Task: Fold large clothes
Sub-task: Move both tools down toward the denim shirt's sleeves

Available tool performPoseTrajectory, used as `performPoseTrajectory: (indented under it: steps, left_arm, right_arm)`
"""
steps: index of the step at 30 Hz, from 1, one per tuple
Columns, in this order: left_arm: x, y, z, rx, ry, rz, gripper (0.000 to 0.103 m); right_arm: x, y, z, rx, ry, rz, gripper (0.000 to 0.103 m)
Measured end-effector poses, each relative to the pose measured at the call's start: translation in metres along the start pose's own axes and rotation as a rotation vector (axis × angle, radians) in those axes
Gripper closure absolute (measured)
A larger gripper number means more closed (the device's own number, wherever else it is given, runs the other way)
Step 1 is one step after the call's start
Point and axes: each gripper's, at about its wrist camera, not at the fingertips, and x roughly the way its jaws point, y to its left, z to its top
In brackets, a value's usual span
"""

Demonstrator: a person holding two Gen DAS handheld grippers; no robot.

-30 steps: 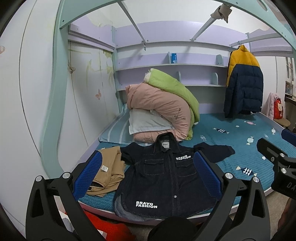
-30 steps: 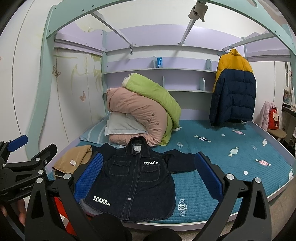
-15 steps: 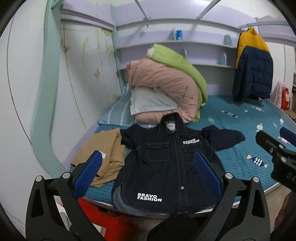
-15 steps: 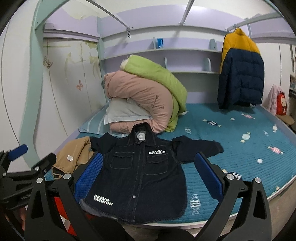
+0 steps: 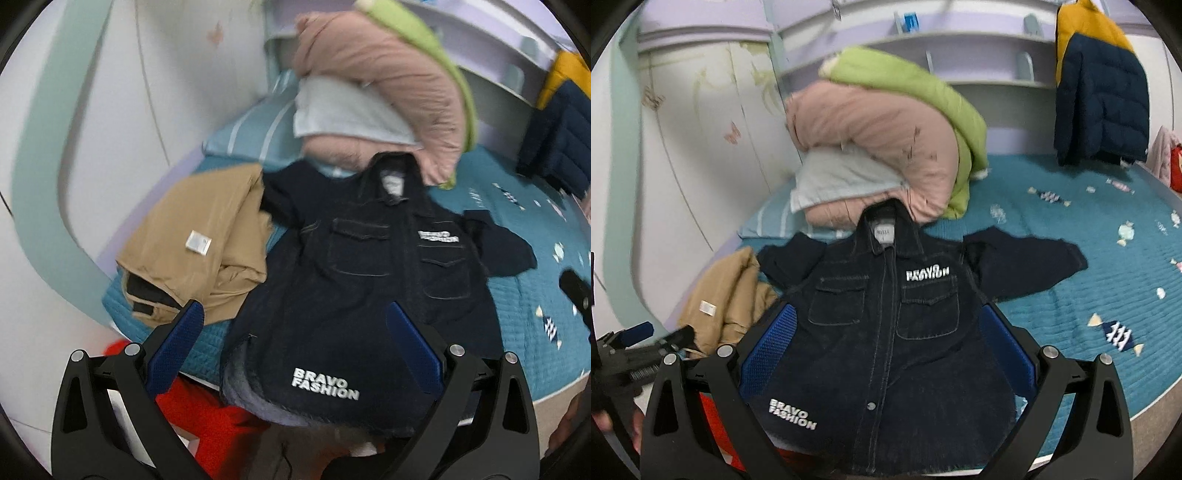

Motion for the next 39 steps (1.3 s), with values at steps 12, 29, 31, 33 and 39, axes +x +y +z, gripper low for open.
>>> performPoseTrajectory:
  steps: [12,29,31,33,39]
  left_arm:
    - [0.138,0.067,0.113,-0.136,0.07,-0.031,0.005]
    - [0.36,0.155,0.206,-0.427,0.353,0.126,0.005]
    - [0.371,0.157,0.203,-0.436,0.352,0.119,0.005]
    - [0.387,0.156,0.2,-0.427,0.381,0.117,0.005]
    - [0.42,0.144,0.196,-0.373,0.419,0.129,0.005]
  right_arm:
    - [0.127,-0.023,-0.001,0.067,0.087,-0.003,0.007]
    - [0.217,-0.031,-0.005,0.054,0.098,-0.01,0.007]
    - [0.22,-0.036,-0.005,0.073,0.107,-0.014,0.007]
    - [0.222,-0.041,-0.005,0.089,0.114,-0.024,0.008]
    - [0.231,-0.05,-0.009,0.113,0.137,-0.054,0.007]
